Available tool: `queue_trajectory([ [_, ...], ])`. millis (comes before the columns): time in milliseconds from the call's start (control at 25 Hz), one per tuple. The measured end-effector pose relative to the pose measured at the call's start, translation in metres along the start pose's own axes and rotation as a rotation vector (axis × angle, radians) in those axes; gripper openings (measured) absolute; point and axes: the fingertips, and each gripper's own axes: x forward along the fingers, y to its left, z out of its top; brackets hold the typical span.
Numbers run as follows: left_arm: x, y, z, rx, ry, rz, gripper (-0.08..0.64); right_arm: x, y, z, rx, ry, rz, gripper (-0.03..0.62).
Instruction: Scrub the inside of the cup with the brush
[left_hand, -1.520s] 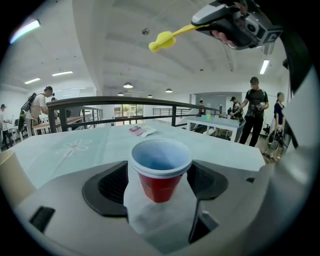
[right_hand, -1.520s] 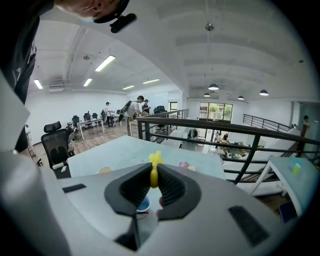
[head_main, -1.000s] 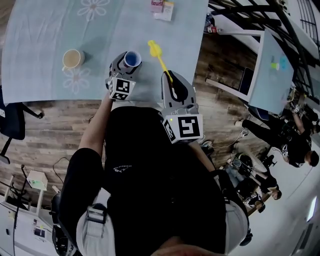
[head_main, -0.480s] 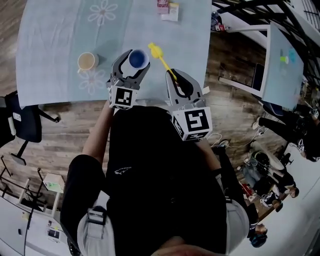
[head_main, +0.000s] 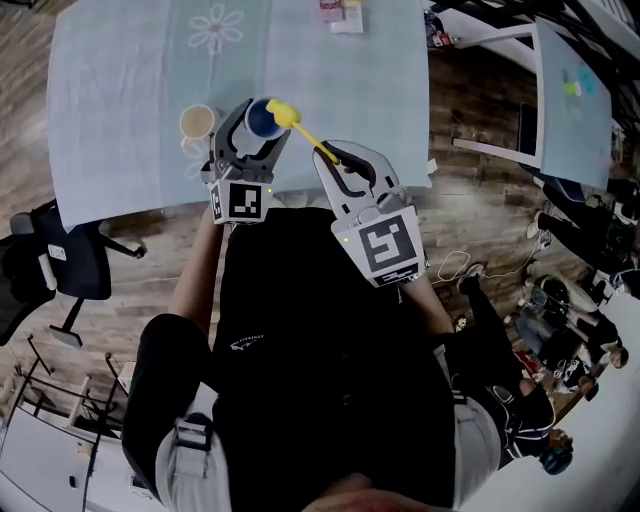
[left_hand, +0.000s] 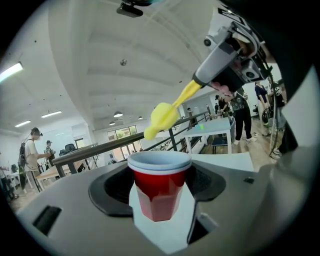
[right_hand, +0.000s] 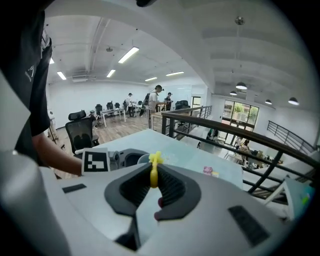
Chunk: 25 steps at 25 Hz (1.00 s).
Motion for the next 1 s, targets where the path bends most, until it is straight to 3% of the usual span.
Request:
queue_trajectory([
  [240,-0.025,0.0,0.013,0.141,-0.043,-0.085,0.322,0.007,0.035,0.001,0.026,0.069,-0.011,0.04],
  [520,-0.055,-0.015,0.017,0.169,-0.06,-0.145,0.322,0.017,0.062,-0.014,0.087,0.141,0.002,0.04],
  [760,-0.069,-0.038,0.03,0.307,-0.102,-0.265,0.322,0.017,0.065,-0.03,0.093,0.228,0.014,0.04],
  [1000,-0.072,-0.044,0.033,0.372,-0.113,-0.327,0.322,0.01,0.076,-0.038,0.111,0.269,0.032,0.04],
])
